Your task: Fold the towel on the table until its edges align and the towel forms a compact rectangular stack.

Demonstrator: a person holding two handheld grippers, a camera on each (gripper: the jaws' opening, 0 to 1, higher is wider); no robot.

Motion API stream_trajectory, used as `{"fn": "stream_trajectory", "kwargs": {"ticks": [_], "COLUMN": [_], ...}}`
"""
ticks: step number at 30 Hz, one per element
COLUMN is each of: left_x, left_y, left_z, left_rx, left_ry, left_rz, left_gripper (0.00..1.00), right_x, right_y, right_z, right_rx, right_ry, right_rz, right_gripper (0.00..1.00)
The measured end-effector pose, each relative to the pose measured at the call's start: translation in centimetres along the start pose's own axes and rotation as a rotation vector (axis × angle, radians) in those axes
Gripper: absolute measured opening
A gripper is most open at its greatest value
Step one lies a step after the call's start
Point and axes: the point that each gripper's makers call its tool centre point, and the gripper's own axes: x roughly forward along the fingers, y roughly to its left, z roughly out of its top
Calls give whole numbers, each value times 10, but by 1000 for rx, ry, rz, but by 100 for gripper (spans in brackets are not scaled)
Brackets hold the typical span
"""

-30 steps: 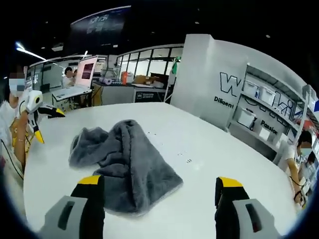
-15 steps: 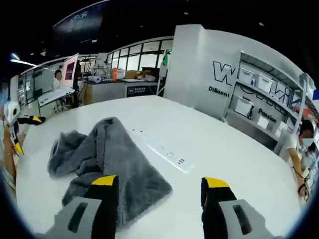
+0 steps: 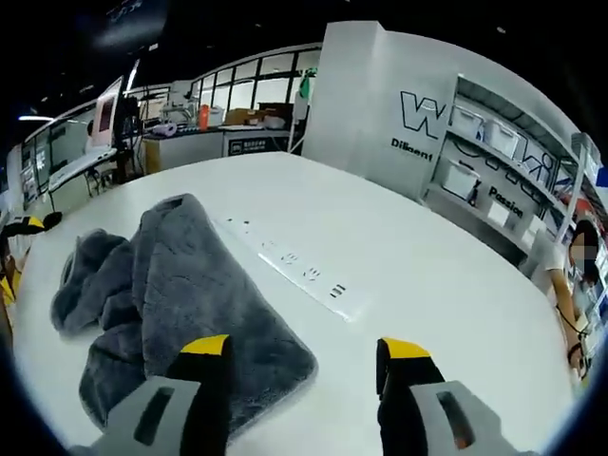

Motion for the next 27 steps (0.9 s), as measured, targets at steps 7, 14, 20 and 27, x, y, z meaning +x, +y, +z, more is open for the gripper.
{"fn": "stream_trajectory", "kwargs": {"ticks": [7,14,20,27], "left_x": [-3,-8,-9,-10], "left_y": [2,3,6,8], "left_z": [-1,-4,-7,-6], "left_rx": [-11,-18,-14,-19], "left_ry": [-11,-10,1,-5], "left_rz": [1,16,23,30], "left_gripper": [95,95,94,94], "right_x": [14,20,23,20], "right_y": [14,14,15,29], "right_z": [-20,-35,-51,-52], "right_rx": [-20,-4,1,61], "right_ry": [84,118,159,144], "right_rz": [42,44,45,117], "right_gripper": [55,44,39,26]}}
